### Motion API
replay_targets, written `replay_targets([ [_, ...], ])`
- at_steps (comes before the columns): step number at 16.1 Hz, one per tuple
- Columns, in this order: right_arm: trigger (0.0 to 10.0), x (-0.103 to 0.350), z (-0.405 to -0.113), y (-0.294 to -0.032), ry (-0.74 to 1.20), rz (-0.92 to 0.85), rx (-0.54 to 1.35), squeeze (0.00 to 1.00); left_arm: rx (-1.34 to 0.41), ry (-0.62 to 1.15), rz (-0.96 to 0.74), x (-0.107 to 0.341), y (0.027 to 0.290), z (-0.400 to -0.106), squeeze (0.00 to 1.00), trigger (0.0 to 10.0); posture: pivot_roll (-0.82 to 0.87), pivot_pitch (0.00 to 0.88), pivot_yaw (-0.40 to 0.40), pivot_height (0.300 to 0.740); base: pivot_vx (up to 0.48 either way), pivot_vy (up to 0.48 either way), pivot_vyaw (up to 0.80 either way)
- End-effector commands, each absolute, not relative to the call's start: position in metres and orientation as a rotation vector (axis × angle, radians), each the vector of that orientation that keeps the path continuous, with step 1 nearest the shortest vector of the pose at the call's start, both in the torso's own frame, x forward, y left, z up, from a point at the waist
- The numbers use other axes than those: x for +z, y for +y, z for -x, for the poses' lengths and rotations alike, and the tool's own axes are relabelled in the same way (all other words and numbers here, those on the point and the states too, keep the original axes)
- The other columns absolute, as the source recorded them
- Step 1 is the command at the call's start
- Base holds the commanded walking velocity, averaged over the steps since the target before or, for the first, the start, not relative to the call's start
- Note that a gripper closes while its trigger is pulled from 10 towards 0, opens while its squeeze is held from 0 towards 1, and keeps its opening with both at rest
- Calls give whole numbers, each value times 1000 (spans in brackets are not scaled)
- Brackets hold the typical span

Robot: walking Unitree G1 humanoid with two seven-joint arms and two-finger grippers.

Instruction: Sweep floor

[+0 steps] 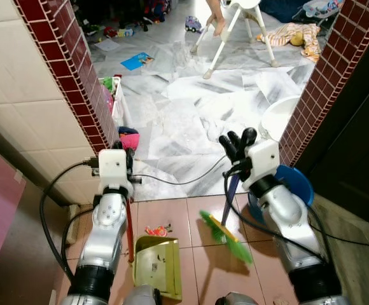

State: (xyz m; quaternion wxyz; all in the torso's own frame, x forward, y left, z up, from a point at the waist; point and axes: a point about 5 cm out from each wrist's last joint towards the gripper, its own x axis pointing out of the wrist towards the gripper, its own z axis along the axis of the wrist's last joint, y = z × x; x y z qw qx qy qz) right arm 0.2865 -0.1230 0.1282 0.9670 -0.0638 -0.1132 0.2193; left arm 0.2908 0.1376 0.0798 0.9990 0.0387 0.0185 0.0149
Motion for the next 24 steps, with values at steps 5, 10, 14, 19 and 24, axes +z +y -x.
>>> replay_targets([
  [5, 10000, 138, -282, -124, -278, 137, 378, 0, 5, 31, -93, 81, 131, -287, 0, 10000, -60, 0, 56, 740, -225, 0, 0],
  [10, 10000, 144, -288, -124, -299, 216, 408, 0, 7, 32, -97, 83, 132, -290, 0, 10000, -64, 0, 63, 740, -312, 0, 0],
  [14, 10000, 144, -285, -119, -313, 241, 421, 0, 16, 44, -89, 80, 133, -288, 0, 10000, -64, 0, 62, 740, -212, 0, 0],
  [19, 10000, 154, -285, -129, -399, 394, 359, 0, -13, 15, -70, 85, 132, -290, 0, 10000, -74, 0, 70, 740, 0, 0, 0],
  [24, 10000, 152, -287, -137, -399, 468, 334, 0, -20, 11, -70, 86, 132, -290, 0, 10000, -72, 0, 72, 740, 0, -199, 0],
])
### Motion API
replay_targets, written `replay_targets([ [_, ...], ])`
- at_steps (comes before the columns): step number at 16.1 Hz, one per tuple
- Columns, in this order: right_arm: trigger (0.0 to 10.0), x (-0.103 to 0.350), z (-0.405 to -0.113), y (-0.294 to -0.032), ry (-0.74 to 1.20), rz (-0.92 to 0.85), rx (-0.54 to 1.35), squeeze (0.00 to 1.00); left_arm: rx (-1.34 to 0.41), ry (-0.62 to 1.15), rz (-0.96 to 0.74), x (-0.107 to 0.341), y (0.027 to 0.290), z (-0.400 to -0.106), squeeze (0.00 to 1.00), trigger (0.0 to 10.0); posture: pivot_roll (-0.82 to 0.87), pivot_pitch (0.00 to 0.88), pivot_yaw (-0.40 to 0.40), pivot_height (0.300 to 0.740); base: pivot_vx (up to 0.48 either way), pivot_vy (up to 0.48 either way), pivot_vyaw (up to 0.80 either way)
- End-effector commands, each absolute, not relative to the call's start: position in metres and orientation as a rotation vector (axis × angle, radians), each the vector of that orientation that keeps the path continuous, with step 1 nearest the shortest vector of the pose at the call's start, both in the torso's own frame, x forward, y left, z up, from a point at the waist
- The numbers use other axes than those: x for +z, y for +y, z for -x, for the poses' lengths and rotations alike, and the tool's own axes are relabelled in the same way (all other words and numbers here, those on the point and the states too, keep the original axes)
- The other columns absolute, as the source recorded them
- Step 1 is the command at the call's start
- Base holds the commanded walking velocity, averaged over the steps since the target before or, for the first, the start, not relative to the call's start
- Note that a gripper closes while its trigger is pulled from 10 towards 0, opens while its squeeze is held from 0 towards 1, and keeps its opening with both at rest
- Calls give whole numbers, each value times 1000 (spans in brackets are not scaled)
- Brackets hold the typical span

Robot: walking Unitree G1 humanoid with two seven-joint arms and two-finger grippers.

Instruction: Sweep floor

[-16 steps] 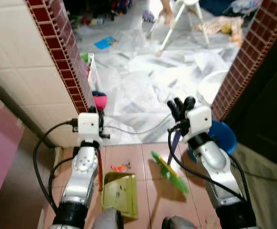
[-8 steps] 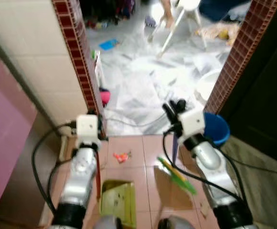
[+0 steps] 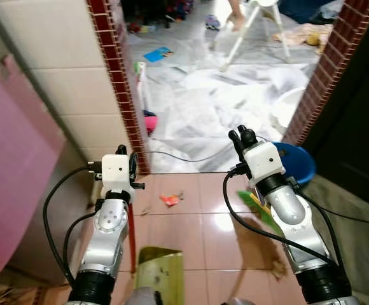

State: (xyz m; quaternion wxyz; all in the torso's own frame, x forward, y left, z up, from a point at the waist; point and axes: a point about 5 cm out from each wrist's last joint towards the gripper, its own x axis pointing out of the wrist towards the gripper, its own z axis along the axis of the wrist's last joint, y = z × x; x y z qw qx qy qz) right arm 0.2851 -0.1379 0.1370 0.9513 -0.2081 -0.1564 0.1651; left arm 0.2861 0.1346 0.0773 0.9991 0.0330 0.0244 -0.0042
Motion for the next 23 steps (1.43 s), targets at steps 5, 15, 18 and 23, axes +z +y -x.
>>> replay_targets([
  [5, 10000, 150, -291, -141, -385, 497, 321, 0, -26, 16, -66, 85, 132, -289, 0, 10000, -72, 0, 71, 740, 0, -333, 0],
  [15, 10000, 141, -290, -144, -352, 515, 344, 0, -7, 7, -46, 86, 132, -288, 0, 10000, -71, 0, 65, 740, 0, -133, 0],
  [18, 10000, 136, -289, -147, -342, 530, 352, 0, 13, -1, -49, 86, 134, -287, 0, 10000, -71, 0, 65, 740, 0, 0, 0],
  [23, 10000, 114, -288, -158, -288, 579, 341, 0, 23, -17, -47, 88, 138, -287, 0, 10000, -55, 0, 68, 740, 0, 0, 0],
])
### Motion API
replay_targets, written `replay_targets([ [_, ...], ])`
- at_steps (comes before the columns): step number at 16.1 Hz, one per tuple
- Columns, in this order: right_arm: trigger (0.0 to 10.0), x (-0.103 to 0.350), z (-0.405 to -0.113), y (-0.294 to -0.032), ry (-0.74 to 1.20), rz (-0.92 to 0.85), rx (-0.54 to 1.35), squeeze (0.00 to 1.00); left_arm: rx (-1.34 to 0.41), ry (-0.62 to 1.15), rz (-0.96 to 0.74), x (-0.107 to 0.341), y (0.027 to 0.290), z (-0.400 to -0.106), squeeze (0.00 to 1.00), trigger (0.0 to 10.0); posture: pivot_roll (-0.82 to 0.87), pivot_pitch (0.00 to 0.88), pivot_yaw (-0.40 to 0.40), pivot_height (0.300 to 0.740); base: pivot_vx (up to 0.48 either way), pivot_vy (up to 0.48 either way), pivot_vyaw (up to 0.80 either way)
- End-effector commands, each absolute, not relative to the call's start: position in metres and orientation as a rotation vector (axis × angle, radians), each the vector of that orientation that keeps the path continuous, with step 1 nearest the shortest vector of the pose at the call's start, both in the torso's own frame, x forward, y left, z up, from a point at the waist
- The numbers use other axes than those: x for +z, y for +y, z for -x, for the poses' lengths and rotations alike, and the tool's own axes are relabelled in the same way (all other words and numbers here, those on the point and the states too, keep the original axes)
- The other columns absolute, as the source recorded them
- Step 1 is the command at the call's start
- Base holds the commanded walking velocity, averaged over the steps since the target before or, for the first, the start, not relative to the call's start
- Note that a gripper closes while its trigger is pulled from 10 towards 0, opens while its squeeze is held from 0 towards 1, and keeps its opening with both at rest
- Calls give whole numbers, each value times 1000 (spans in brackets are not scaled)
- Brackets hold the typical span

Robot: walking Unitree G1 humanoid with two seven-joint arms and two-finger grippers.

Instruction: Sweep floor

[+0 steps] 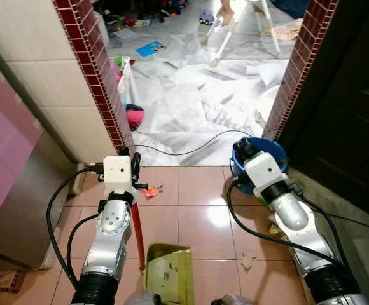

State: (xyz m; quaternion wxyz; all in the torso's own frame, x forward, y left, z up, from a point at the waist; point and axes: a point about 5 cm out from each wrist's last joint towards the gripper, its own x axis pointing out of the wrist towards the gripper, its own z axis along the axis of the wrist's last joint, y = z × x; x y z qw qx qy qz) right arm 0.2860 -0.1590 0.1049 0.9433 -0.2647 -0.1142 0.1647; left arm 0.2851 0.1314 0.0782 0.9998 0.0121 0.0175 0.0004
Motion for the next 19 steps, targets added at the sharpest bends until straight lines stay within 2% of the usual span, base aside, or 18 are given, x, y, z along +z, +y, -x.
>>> replay_targets([
  [1, 10000, 109, -290, -161, -272, 594, 338, 0, 23, -18, -47, 89, 138, -288, 0, 10000, -54, 0, 69, 740, 0, 0, 0],
  [5, 10000, 84, -292, -164, -151, 568, 331, 0, 24, -17, -46, 88, 139, -286, 0, 10000, -49, 0, 81, 740, 0, 0, 0],
  [8, 10000, 77, -296, -152, -96, 411, 323, 0, 22, -23, -53, 89, 139, -288, 0, 10000, -48, 0, 85, 740, 0, 0, 0],
  [12, 10000, 89, -305, -130, -118, 246, 323, 0, 28, -13, -37, 88, 138, -289, 0, 10000, -49, 0, 85, 740, 0, 0, 0],
  [17, 10000, 105, -317, -121, -99, 78, 298, 0, -5, 51, 8, 75, 128, -294, 0, 10000, -59, 0, 75, 740, 0, 0, 0],
  [19, 10000, 107, -323, -119, -37, -43, 285, 0, 2, 110, 54, 64, 120, -298, 0, 10000, -67, 0, 69, 740, 0, 0, 0],
])
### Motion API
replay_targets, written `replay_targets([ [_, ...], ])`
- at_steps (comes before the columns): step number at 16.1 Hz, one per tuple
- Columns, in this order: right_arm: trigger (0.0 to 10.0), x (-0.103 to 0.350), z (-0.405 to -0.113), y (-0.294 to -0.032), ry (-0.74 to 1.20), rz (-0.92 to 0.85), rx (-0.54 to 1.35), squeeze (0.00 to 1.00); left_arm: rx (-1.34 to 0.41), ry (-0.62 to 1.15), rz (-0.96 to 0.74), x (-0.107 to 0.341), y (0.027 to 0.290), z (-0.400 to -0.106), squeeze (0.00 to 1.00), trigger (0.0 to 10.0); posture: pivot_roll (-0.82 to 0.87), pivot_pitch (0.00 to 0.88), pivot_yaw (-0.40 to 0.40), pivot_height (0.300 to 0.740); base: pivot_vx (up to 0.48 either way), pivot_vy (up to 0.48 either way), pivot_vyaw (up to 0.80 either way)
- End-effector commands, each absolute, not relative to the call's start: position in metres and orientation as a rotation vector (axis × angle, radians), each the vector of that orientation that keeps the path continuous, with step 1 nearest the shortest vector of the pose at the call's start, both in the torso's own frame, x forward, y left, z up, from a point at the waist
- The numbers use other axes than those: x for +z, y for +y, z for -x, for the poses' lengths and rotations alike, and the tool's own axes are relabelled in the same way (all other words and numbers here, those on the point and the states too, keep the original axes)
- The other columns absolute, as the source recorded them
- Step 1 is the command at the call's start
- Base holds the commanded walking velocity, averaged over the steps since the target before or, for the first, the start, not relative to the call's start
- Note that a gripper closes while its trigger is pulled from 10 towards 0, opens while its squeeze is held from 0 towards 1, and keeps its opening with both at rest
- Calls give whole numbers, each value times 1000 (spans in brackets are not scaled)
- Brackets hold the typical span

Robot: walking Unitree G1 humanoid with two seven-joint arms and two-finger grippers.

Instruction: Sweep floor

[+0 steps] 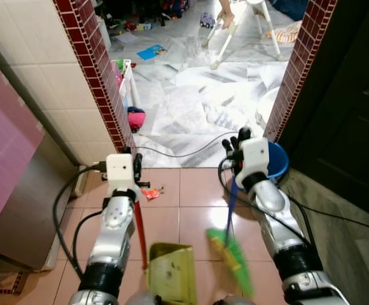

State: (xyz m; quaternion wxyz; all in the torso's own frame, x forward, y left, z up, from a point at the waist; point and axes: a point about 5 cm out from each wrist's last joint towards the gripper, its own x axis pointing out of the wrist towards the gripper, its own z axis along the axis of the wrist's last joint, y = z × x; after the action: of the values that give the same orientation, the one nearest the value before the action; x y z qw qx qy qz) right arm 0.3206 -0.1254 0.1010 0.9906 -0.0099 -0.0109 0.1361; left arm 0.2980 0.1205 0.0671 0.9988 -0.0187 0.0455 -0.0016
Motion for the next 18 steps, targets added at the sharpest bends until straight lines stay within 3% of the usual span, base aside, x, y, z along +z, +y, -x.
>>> replay_targets([
  [1, 10000, 110, -325, -117, -5, -109, 291, 0, -5, 112, 66, 63, 114, -299, 0, 10000, -77, 0, 69, 740, 0, 0, 0],
  [5, 10000, 126, -329, -117, 8, -251, 294, 0, -18, 112, 64, 61, 108, -300, 0, 10000, -86, 0, 71, 740, 0, 0, 0],
  [11, 10000, 177, -334, -126, -134, -207, 366, 0, -4, 119, 56, 56, 110, -299, 0, 10000, -90, 0, 72, 740, 0, 0, 0],
  [13, 10000, 198, -333, -127, -232, -87, 414, 0, -5, 121, 48, 55, 111, -298, 0, 10000, -90, 0, 73, 740, 0, 0, 0],
  [18, 10000, 211, -331, -136, -307, -38, 412, 0, -16, 127, 7, 54, 118, -297, 0, 10000, -90, 0, 80, 740, 0, 0, 0],
])
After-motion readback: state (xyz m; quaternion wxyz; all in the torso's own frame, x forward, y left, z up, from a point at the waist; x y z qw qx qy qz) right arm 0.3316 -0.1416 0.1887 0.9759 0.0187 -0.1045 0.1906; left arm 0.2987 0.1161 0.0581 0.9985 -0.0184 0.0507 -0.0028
